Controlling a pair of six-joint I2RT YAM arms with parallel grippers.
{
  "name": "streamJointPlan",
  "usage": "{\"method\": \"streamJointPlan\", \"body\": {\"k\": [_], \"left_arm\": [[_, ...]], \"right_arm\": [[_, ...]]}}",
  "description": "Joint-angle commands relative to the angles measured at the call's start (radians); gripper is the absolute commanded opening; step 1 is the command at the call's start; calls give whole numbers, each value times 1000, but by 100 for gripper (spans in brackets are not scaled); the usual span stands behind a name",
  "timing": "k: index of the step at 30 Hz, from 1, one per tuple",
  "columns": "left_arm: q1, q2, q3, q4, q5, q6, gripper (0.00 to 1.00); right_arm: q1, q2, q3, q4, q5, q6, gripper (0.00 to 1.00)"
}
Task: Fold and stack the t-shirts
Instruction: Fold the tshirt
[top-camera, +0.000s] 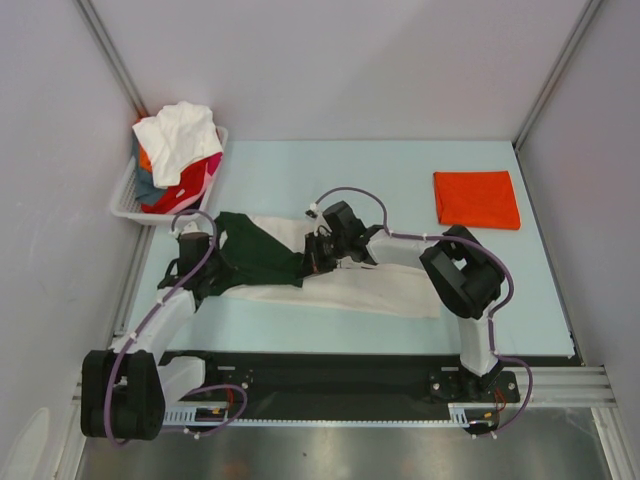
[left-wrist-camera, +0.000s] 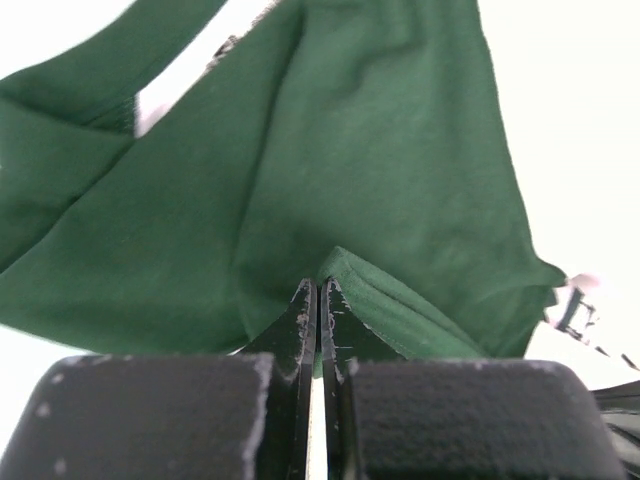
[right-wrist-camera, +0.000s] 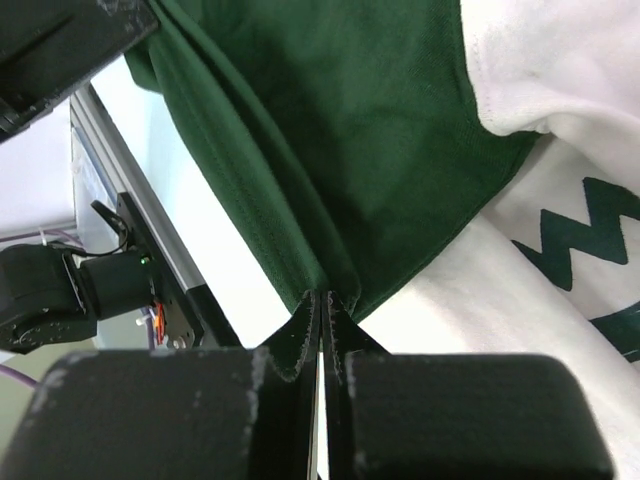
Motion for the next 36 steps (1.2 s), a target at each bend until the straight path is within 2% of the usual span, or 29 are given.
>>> {"method": "streamJointPlan", "body": {"k": [1,11,16,19,20,22,23,26,27,28,29,34,36], "left_arm": [[7,-41,-1,-57,-108,9,0],[7,-38,-41,-34,-53,43,4],[7,22,-20,-36,-37,59,6],[7,62,-5,-37,-34,48,16],[7,68,-1,-37,-31,45,24],[7,70,-3,-19,-10,43,35],[7,62,-5,-11,-5,43,44],[7,24,-9,9,-1,42,57],[7,8,-12,16,25,45,58],[7,-5,-18,21,36,45,59],[7,-38,-24,23,41,40,60],[7,-82,-37,23,56,34,63],[7,-70,-34,15,64,34,62]], "right_arm": [[3,-52,-9,-10,30,-11,0],[38,-12,6,-63,94,-43,0],[61,8,6,-80,133,-57,0],[84,5,-6,-87,170,-65,0],[92,5,-15,-82,185,-60,0],[98,-2,-29,-65,197,-57,0],[98,-11,-43,-47,211,-48,2],[99,-37,-60,-10,229,-43,17],[102,-46,-78,1,234,-42,22],[104,-54,-86,7,236,-39,33],[102,-72,-96,45,237,-36,36],[99,-89,-109,82,214,-22,37],[96,-84,-106,87,197,-17,33]]}}
